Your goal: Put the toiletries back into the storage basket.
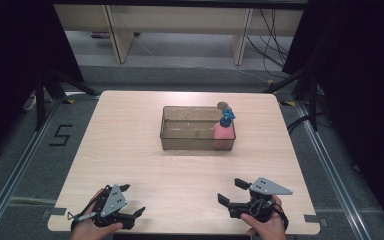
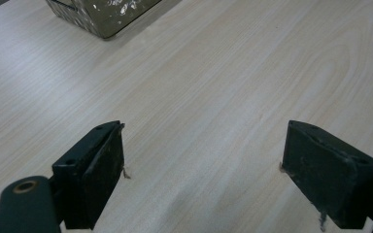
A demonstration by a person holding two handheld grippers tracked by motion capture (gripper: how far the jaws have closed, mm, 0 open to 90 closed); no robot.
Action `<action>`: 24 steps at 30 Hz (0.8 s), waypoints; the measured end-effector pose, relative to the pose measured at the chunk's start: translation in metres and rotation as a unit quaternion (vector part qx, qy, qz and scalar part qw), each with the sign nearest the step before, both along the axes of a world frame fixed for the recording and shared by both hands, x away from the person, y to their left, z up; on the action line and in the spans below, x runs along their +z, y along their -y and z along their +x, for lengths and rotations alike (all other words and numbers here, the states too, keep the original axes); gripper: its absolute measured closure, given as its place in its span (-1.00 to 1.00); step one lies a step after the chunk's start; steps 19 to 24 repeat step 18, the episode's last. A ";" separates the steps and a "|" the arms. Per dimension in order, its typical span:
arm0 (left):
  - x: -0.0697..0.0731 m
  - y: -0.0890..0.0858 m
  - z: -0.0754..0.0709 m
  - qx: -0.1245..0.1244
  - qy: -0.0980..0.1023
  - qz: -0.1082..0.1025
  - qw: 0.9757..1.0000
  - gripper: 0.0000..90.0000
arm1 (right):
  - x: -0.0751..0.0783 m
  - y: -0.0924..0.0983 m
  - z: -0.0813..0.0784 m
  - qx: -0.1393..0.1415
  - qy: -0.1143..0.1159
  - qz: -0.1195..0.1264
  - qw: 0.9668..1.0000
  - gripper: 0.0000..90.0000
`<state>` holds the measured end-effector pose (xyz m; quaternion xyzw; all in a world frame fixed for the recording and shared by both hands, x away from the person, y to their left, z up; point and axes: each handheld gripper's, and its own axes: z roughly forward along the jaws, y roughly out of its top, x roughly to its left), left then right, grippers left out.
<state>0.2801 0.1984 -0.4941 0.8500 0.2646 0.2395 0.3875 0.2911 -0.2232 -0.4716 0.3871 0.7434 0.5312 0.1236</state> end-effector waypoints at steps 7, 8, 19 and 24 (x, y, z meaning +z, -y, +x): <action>-0.001 0.000 0.000 0.002 0.004 -0.001 1.000 -0.67 | -0.001 0.004 -0.010 0.003 -0.001 0.012 1.000 -0.66; 0.000 0.000 0.000 0.001 0.000 0.000 1.000 -0.67 | -0.001 0.005 -0.010 0.003 0.002 0.014 1.000 -0.66; 0.000 0.000 0.000 -0.001 0.000 0.000 1.000 -0.67 | -0.001 0.006 -0.022 0.005 -0.004 0.002 1.000 -0.65; 0.000 0.000 0.000 -0.001 0.000 0.000 1.000 -0.67 | -0.001 0.006 -0.022 0.005 -0.004 0.002 1.000 -0.65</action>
